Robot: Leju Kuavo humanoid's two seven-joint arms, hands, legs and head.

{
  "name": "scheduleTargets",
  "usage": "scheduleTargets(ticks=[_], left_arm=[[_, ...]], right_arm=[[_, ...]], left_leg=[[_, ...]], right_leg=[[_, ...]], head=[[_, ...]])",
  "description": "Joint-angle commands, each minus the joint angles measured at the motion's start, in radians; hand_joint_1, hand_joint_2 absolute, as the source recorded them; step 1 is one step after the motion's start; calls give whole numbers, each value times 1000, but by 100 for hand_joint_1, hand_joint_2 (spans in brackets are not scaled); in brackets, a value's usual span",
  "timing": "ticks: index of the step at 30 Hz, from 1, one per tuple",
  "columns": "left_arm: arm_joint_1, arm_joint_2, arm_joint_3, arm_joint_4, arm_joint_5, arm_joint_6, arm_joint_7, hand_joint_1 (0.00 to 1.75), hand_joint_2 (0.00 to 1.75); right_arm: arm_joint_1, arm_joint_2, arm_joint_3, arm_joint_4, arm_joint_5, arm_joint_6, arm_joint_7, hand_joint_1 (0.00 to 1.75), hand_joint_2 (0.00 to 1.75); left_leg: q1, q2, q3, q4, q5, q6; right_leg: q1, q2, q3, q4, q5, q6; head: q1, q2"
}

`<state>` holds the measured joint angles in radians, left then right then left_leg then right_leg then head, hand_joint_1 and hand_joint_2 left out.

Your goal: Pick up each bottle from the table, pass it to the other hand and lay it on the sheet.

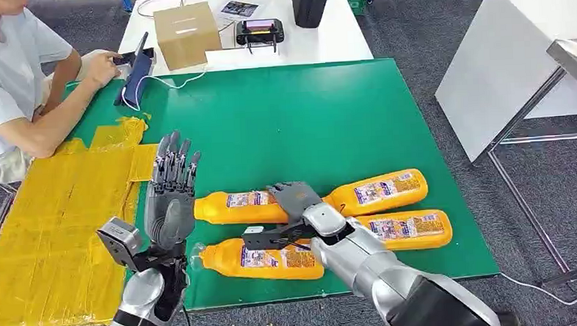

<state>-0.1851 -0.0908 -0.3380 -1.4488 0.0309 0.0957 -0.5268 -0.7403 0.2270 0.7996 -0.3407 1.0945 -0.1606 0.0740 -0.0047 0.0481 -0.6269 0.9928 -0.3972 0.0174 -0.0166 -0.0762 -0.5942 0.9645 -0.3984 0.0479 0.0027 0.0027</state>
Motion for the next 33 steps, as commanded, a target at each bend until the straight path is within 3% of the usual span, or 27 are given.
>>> scheduleTargets(ticks=[1,3,9,11,12,15,16,25,33], left_arm=[[3,14,-23,-23,-5,8,4,0,175],[30,18,-18,-45,-16,16,9,0,175],[79,30,-9,-71,4,-45,26,0,175],[89,30,-8,-79,-1,-51,25,0,175],[95,34,-9,-84,-17,-45,25,0,175],[104,34,-7,-84,-28,-45,27,0,175],[114,40,-7,-82,-44,-39,35,0,175],[139,54,-8,-67,-59,-44,46,0,175],[101,61,-20,-32,-86,-45,65,0,175]], right_arm=[[41,-45,-85,19,-59,-241,-37,175,175],[81,-53,-192,-29,-150,-352,-109,175,175],[189,-58,-374,-249,-340,-479,-301,175,175],[221,-59,-399,-326,-373,-458,-314,175,175],[251,-48,-442,-391,-475,-395,-371,175,175],[311,-60,-469,-532,-559,-312,-380,175,175],[370,-46,-519,-645,-722,-219,-449,175,175],[537,-79,-434,-942,-841,-114,-444,175,175],[546,-93,-297,-935,-804,-66,-443,175,175]], left_leg=[[2,-6,5,0,-2,-1],[1,-5,3,-1,-1,-1],[1,-3,4,0,-3,-1],[2,-4,4,0,-3,-2],[2,-4,5,1,-3,-2],[2,-4,4,1,-4,-2],[1,-3,0,0,-1,-1],[1,-4,1,-1,-2,-1],[1,-3,2,0,-3,-2]], right_leg=[[1,3,7,-1,-3,-2],[0,1,5,-2,-2,-1],[0,5,5,-1,-2,-2],[0,5,5,0,-3,-2],[1,6,6,0,-3,-2],[1,7,5,0,-3,-3],[1,2,1,-1,-1,-1],[0,2,2,-1,-2,-2],[0,5,2,-1,-2,-2]], head=[[0,0],[0,0],[0,0],[0,0],[0,0],[0,0],[0,0],[0,0],[0,0]])
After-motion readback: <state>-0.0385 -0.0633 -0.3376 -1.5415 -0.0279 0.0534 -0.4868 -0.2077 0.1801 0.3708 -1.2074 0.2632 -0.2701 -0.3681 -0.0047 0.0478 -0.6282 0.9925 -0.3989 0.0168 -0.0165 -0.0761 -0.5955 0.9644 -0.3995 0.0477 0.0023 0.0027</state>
